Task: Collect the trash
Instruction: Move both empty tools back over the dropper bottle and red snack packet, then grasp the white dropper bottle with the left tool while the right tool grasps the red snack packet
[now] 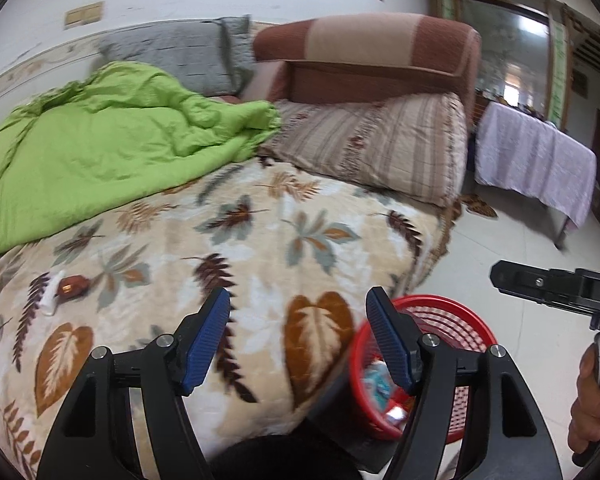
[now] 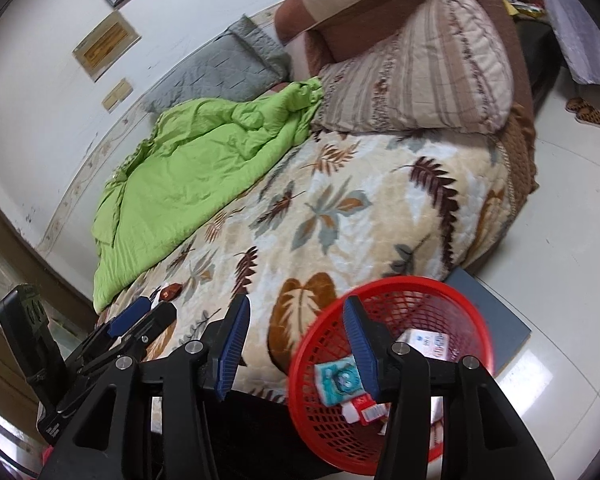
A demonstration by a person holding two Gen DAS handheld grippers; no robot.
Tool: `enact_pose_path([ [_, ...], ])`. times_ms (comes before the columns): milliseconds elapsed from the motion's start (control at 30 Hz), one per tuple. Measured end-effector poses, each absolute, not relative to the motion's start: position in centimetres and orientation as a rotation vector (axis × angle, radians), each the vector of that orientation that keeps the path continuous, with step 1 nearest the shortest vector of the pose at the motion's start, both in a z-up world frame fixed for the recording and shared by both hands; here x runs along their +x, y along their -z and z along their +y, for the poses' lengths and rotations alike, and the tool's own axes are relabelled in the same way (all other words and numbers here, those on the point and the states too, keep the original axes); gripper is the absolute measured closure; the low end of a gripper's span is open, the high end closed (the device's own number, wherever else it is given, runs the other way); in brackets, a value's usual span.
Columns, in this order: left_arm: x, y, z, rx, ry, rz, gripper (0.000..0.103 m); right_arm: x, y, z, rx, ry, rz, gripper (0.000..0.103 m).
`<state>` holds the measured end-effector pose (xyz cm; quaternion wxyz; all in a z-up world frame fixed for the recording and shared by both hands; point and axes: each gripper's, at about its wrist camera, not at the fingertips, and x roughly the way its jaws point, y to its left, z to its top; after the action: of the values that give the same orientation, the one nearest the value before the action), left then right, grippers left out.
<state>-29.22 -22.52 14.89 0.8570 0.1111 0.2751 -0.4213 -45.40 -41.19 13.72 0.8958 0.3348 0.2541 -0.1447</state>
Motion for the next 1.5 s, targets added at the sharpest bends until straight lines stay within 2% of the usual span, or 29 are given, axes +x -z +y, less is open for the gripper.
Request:
enact_pose_path([
  [400, -19.2, -14.3, -11.9, 0.054, 0.606, 0.637, 0.032, -34.3, -15.3, -35.6, 0.555, 0.113, 0.596, 0.049],
  [467, -17.4, -13.9, -9.8, 0.028, 0.552, 0.647, 0.032, -32.3, -15.1, -34.4, 0.541, 0.081, 0.613, 0.048],
  [533, -15.6, -13.4, -7.7, 0.008, 0.492, 0.656, 0.032, -29.6, -14.7, -32.7, 0.516, 0.037, 0.647, 0.042],
  [600, -13.4, -12.7, -5.0, -0.027, 0.43, 0.676, 0.032, -27.5, -14.3, -31.2, 0.492, 0.001, 0.67, 0.04],
  [767, -9.0, -11.0, -0.6, -0.065, 0.307, 0.71, 0.032, -20.8, -12.8, -26.6, 0.349, -0.097, 0.749, 0.039],
  [1133, -0.4, -5.2, 2.2, -0.115, 0.242, 0.824, 0.032, -5.2, -7.6, -18.0, -0.076, -0.3, 0.905, 0.039],
  [1500, 1.3, -4.9, 3.9, -0.143, 0.215, 0.809, 0.032, 5.6, -3.2, -15.2, -0.297, -0.36, 0.938, 0.039],
])
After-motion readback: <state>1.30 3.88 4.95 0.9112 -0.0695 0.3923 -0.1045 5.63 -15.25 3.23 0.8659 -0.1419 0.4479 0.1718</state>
